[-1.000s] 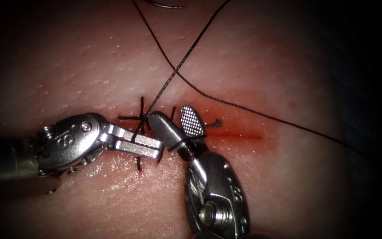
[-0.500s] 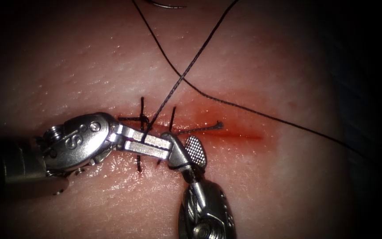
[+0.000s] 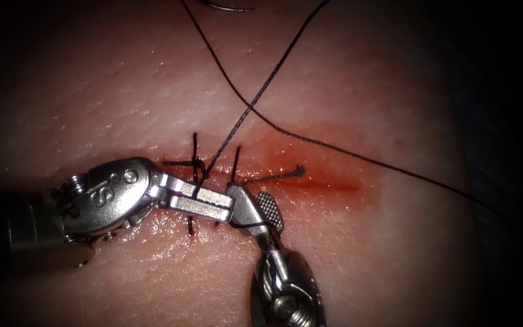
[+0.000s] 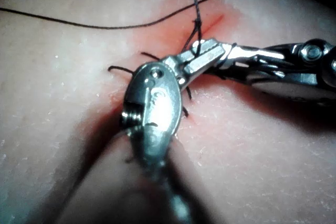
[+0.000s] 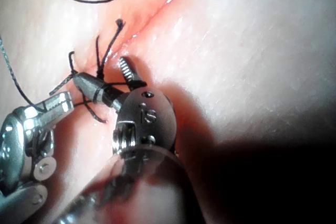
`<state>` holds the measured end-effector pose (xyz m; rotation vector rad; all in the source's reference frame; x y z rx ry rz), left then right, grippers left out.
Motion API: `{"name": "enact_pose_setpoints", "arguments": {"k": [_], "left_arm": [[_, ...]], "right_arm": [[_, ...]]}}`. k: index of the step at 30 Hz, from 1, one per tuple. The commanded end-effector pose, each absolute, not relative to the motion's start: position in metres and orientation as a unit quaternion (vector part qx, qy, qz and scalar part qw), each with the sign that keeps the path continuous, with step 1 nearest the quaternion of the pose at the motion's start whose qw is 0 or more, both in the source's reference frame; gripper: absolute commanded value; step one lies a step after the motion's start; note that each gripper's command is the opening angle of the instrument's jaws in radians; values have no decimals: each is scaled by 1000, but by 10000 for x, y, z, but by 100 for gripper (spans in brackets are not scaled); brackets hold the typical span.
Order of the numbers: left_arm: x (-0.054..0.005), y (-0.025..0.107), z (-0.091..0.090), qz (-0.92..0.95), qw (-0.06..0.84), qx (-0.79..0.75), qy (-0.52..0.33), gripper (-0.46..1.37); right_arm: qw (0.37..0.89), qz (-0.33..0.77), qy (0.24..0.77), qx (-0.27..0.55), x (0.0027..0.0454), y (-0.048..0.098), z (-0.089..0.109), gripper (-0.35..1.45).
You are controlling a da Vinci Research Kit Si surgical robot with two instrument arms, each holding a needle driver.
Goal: Wound Closure
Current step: Grab the suture tail with the right gripper
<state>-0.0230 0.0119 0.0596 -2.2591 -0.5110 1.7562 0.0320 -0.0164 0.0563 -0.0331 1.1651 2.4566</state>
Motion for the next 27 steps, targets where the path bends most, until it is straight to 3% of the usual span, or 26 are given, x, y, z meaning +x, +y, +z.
{"name": "enact_pose_setpoints", "arguments": {"k": [1,9,14,27], "left_arm": [[-230,119,596,599,113,-773,-177,-35],[-230,119,596,599,112,-773,-179,-35],[-231,119,596,600,111,-772,-179,-35],[-249,126,595,597,106,-773,-186,-35]], "right_arm": [[205,884,420,-15,318,-164,563,88],[180,887,425,-38,310,-163,561,88],[165,883,437,-56,307,-159,563,77],[133,887,438,-59,303,-147,580,92]]}}
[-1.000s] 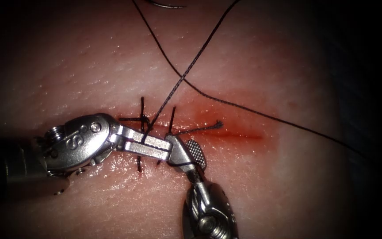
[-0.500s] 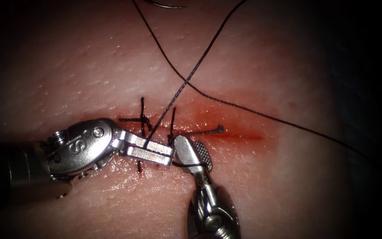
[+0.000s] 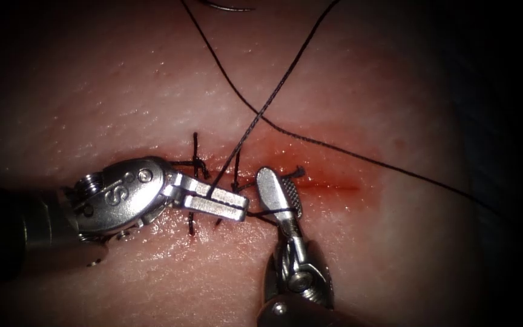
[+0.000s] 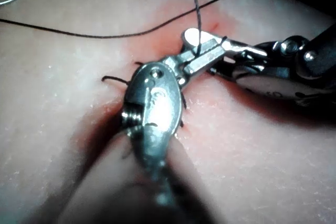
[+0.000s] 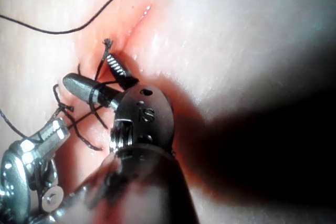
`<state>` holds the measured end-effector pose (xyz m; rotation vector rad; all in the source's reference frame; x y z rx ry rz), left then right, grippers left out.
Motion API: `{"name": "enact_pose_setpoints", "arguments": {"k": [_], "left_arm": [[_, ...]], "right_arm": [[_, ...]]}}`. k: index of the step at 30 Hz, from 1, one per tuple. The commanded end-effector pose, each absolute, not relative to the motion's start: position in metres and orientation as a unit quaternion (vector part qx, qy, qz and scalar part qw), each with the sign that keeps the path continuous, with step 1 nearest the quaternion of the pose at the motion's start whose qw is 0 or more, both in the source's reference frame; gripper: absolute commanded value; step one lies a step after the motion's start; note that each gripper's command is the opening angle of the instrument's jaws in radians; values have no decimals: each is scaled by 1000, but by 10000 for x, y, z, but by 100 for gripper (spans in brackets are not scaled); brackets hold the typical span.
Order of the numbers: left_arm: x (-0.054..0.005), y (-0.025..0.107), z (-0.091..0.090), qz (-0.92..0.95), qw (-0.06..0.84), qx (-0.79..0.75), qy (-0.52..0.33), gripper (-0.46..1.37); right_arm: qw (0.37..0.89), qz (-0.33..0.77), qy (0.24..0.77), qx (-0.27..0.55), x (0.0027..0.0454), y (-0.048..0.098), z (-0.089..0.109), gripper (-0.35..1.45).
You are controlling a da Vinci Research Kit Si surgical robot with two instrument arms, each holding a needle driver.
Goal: Wound Closure
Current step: Grab the suture tail with the right gripper
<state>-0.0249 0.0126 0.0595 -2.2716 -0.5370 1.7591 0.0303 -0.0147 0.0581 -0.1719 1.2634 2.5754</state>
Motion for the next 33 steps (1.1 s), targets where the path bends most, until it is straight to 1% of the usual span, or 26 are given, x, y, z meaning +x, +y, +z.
{"name": "enact_pose_setpoints", "arguments": {"k": [1,14,19,21,23,25,27,28,29,33], "left_arm": [[-249,126,595,597,106,-773,-187,-35],[-249,125,595,597,104,-773,-188,-35],[-250,125,595,596,103,-773,-189,-35],[-250,125,595,596,103,-773,-189,-35],[-250,125,595,596,103,-773,-190,-35],[-250,125,595,596,103,-773,-190,-35],[-250,125,595,596,103,-773,-190,-35],[-250,124,596,596,103,-773,-190,-35],[-250,124,596,596,103,-773,-189,-35],[-250,124,596,596,102,-773,-190,-35]], "right_arm": [[133,887,437,-59,303,-147,580,92],[131,889,435,-57,308,-131,597,88],[130,889,435,-58,311,-126,604,84],[130,889,435,-59,312,-125,605,80],[130,889,435,-59,312,-125,605,71],[130,889,434,-59,313,-125,604,53],[131,889,434,-58,313,-126,602,3],[131,889,434,-56,314,-126,601,-18],[133,889,434,-54,315,-126,600,-35],[133,887,440,-51,321,-124,596,-35]]}}
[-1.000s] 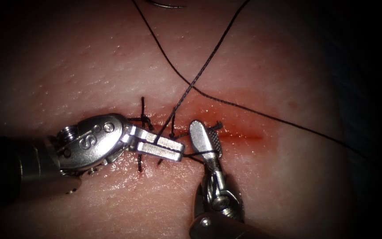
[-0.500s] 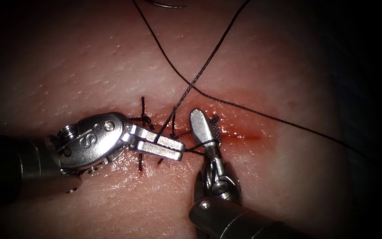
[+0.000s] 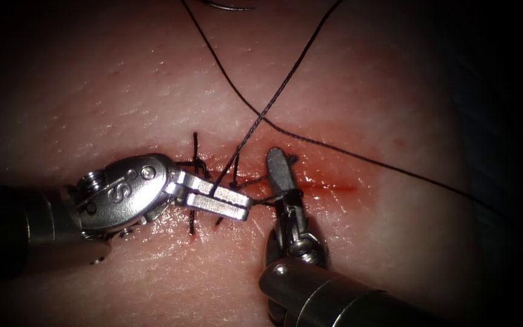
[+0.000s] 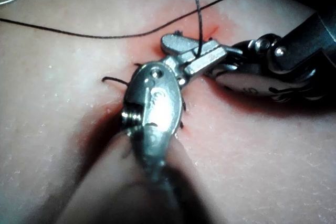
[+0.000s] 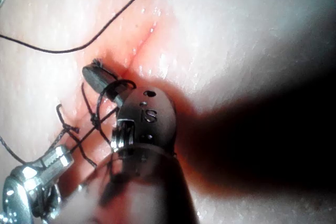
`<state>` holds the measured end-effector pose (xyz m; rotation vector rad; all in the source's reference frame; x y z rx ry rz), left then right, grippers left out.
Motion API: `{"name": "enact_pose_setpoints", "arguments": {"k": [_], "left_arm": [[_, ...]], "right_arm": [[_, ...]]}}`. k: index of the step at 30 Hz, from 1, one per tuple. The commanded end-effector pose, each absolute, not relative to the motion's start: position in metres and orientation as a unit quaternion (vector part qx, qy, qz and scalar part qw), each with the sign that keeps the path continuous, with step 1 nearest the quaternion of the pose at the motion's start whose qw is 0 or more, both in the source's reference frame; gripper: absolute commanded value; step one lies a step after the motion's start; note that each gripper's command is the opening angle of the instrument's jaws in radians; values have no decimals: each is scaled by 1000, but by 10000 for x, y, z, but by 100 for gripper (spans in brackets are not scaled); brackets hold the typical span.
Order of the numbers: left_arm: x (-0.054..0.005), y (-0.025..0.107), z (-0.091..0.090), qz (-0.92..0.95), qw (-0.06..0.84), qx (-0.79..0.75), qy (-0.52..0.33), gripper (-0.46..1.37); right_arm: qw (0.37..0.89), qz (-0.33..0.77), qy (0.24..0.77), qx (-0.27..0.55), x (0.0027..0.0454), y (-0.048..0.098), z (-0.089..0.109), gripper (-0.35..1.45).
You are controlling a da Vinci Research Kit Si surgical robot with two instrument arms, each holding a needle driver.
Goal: Wound Closure
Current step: Grab the suture tail with the right gripper
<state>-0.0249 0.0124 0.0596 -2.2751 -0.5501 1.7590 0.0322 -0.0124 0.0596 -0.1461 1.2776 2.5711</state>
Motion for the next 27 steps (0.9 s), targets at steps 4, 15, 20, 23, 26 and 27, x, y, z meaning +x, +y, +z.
{"name": "enact_pose_setpoints", "arguments": {"k": [4,15,20,23,26,27], "left_arm": [[-249,124,596,596,101,-774,-191,-35],[-235,137,605,599,127,-768,-188,-35],[-222,152,612,601,143,-765,-182,-35],[-219,161,616,604,147,-762,-181,-35],[-219,169,618,603,149,-762,-181,-35],[-220,172,619,603,150,-762,-181,-35]], "right_arm": [[144,879,452,-45,330,-121,589,-35],[226,849,476,-39,336,-122,579,-35],[279,830,480,-46,336,-121,578,-35],[331,807,487,-46,336,-119,577,-35],[381,779,495,-51,333,-116,577,-35],[399,768,499,-48,331,-115,577,-35]]}}
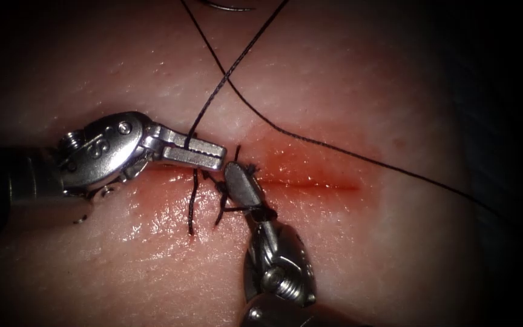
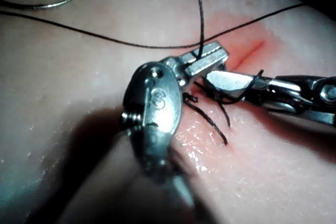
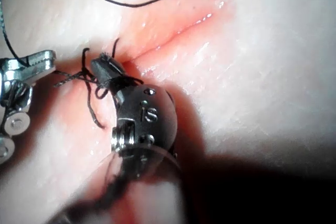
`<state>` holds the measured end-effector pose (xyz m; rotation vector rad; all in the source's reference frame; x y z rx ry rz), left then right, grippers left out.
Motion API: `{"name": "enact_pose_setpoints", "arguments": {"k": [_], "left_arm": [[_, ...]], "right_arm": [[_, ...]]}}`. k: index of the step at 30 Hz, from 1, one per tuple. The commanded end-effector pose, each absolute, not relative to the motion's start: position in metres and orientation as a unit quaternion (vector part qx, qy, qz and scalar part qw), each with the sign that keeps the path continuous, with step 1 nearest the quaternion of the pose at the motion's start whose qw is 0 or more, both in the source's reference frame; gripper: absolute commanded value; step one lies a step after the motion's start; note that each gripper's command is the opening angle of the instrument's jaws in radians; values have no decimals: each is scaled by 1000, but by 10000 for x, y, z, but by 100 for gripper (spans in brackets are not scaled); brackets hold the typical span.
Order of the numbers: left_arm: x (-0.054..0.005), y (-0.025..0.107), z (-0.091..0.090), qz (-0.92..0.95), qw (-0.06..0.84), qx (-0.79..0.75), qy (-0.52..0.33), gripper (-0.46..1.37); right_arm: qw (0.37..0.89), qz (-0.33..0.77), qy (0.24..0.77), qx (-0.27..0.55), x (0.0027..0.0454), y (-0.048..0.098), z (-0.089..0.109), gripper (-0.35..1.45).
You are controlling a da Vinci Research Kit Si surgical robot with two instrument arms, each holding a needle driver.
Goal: Wound Closure
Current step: Grab the suture tail with the right gripper, then pull the right gripper down and the left gripper up to tighten the suture
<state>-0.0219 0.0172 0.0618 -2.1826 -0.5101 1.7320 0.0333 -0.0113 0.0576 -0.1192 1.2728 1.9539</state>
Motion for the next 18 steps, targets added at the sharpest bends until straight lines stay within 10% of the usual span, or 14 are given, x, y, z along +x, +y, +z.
{"name": "enact_pose_setpoints", "arguments": {"k": [1,18], "left_arm": [[-220,173,619,603,151,-762,-181,-35],[-229,245,651,609,163,-754,-185,-35]], "right_arm": [[402,766,500,-47,330,-115,578,-35],[520,689,501,-62,326,-115,577,-35]]}}
